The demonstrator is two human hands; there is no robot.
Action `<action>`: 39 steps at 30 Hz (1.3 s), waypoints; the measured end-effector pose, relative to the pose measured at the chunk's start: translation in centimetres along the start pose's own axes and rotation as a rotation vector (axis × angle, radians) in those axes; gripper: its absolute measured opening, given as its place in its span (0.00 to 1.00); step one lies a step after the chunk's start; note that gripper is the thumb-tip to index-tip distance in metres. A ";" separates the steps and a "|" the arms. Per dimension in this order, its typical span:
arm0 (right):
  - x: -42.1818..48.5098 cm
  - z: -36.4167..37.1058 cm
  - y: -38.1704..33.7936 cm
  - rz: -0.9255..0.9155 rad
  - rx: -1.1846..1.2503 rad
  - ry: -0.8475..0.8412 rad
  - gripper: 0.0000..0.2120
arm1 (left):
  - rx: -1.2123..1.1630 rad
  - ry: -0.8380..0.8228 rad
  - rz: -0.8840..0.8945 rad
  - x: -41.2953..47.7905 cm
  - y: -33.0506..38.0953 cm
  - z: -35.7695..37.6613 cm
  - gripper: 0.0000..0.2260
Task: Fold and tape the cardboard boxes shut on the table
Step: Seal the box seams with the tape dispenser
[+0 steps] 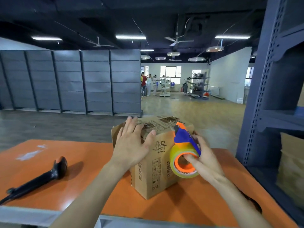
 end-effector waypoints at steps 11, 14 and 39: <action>0.3 -1.0 -1.2 -0.125 -0.174 -0.007 0.29 | -0.182 -0.039 0.191 1.4 2.0 -2.3 0.13; 0.3 -1.2 -1.6 -0.154 -0.204 0.026 0.30 | -0.245 -0.138 0.118 2.6 3.5 -3.1 0.19; -1.8 -0.8 -7.3 -0.269 -0.418 0.010 0.38 | -0.301 -0.463 0.009 7.1 6.0 -2.3 0.09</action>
Point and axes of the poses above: each hand's wrist, its own x-axis towards the middle knuckle, its own z-axis out of the palm, y = z × x, the point moved 3 cm from there along x, towards the middle knuckle, and after that the axes turned 5 degrees about -z, right-handed, at the moved point
